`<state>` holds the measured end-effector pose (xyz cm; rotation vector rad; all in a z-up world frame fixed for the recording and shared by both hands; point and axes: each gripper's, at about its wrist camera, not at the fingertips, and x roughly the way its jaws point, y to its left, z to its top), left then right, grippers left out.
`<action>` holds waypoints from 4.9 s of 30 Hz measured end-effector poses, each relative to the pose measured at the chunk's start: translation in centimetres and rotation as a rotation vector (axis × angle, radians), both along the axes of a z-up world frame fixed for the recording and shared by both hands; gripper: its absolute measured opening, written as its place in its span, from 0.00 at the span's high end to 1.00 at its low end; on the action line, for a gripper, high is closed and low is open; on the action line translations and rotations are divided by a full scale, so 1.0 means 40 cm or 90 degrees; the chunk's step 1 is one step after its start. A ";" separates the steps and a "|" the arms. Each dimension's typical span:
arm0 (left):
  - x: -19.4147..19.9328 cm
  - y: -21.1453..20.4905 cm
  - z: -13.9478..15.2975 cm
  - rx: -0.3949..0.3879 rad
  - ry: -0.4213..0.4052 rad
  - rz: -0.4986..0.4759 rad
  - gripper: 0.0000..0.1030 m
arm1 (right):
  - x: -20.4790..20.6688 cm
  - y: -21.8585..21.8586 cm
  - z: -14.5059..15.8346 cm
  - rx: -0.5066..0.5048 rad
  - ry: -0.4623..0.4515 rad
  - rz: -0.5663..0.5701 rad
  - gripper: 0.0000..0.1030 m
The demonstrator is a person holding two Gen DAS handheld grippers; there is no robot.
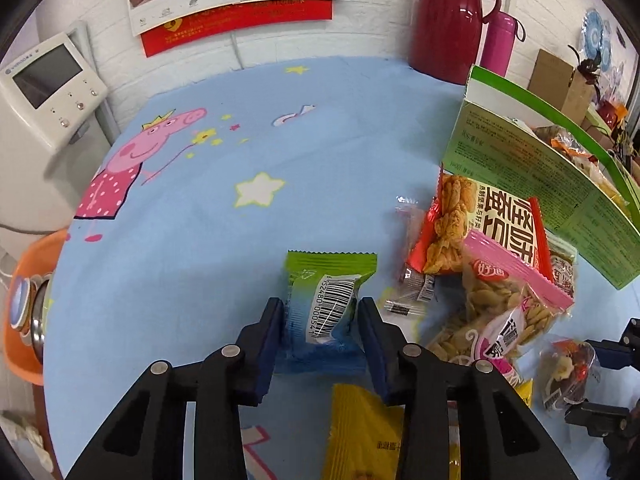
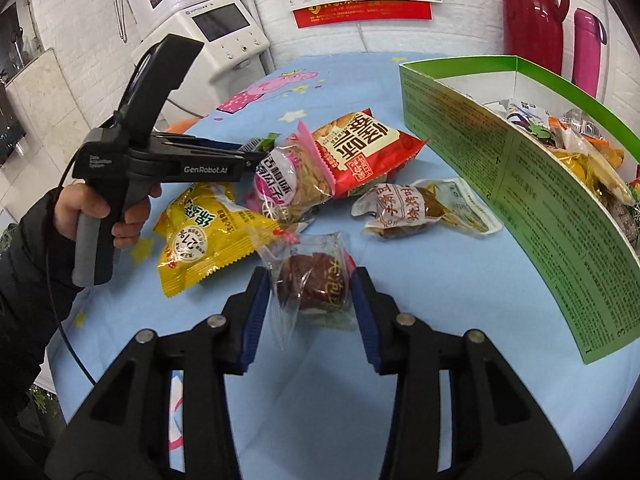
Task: Organize snacks
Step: 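Grasp the round brown cake with the right gripper while the left gripper grasps the small blue packet, then drop the brown cake into the box with the right gripper while the left gripper releases the blue packet there, then grasp a yellow chip bag with the left gripper while the right gripper grasps the round-label yellow bag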
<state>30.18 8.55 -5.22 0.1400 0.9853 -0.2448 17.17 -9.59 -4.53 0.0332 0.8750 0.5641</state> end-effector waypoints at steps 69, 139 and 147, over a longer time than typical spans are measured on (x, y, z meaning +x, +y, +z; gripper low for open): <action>-0.122 -0.333 0.268 -0.123 -0.100 -0.035 0.15 | -0.067 -0.397 0.241 0.083 -0.200 -0.248 0.06; -0.308 -0.034 0.159 -0.257 0.003 -0.071 0.79 | -0.081 -0.056 0.098 0.227 0.023 -0.024 0.74; -0.257 -0.190 0.259 -0.255 -0.037 -0.132 0.79 | -0.082 -0.194 0.183 0.254 -0.050 -0.087 0.74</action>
